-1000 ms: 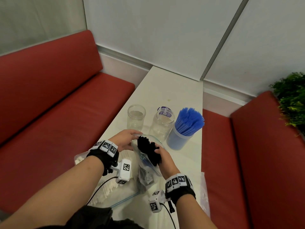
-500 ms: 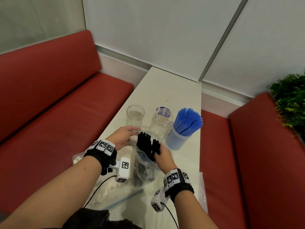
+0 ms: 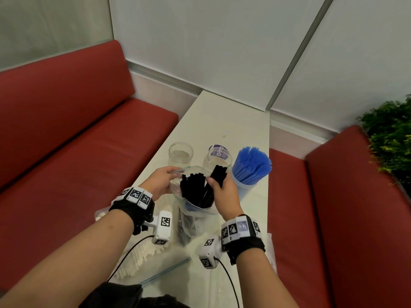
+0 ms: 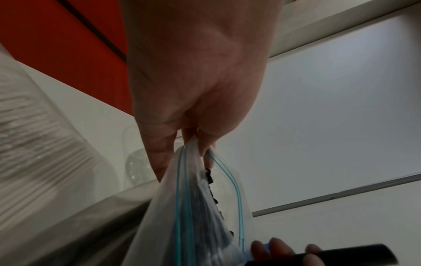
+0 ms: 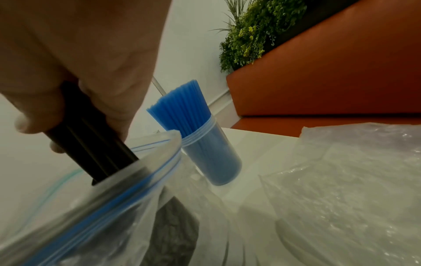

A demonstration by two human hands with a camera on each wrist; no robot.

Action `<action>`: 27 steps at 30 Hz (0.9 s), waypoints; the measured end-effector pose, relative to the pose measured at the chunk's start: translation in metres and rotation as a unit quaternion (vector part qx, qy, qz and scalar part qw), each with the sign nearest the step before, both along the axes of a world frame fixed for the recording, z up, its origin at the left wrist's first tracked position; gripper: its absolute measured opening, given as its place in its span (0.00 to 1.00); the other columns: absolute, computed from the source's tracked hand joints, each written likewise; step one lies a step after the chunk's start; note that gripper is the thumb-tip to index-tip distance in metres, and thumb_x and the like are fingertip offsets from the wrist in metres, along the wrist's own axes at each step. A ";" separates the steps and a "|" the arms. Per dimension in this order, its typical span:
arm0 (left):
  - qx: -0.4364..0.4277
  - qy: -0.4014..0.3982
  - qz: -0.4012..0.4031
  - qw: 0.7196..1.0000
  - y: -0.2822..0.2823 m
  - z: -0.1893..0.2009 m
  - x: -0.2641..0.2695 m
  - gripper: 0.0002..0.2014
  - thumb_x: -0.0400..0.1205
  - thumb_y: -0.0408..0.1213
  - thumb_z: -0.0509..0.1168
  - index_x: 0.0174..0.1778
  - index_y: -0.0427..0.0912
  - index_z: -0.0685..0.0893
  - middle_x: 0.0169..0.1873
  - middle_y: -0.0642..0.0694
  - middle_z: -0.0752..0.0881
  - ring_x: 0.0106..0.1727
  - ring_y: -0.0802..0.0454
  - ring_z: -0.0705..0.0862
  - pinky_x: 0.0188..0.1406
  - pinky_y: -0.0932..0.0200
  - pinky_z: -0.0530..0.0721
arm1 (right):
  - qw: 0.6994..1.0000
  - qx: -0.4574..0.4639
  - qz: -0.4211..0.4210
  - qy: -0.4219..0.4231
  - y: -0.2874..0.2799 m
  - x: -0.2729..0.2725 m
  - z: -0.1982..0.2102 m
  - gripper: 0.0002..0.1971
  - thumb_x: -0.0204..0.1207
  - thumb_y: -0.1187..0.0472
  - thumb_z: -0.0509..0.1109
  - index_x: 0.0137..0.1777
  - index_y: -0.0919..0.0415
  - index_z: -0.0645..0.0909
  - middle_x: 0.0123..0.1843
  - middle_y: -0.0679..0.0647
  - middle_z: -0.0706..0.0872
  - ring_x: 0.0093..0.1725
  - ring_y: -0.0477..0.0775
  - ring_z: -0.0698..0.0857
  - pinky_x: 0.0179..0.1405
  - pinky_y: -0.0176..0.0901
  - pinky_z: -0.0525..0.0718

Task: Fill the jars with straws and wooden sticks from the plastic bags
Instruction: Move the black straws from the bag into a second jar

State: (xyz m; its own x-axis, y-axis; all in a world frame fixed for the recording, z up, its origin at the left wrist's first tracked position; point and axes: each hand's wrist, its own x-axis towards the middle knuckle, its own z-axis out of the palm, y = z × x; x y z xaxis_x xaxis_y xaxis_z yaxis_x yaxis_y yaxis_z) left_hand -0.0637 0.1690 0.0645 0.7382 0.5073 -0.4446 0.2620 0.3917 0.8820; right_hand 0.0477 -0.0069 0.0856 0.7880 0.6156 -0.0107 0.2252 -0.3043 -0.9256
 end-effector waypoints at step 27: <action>0.021 0.060 -0.041 0.997 0.008 -0.002 0.005 0.12 0.85 0.31 0.64 0.63 0.45 0.86 0.60 0.47 0.86 0.44 0.43 0.85 0.49 0.47 0.88 | 0.996 0.044 -0.078 0.028 0.074 0.116 0.016 0.19 0.82 0.68 0.72 0.70 0.62 0.74 0.51 0.46 0.84 0.38 0.30 0.87 0.31 0.20 0.79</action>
State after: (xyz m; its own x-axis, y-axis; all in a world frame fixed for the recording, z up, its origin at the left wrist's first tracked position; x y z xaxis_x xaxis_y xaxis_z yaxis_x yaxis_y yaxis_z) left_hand -0.0591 0.1769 0.0625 0.7206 0.4677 -0.5119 0.3962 0.3282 0.8575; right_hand 0.1638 0.0675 0.1012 0.8739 0.4861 -0.0088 0.1282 -0.2478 -0.9603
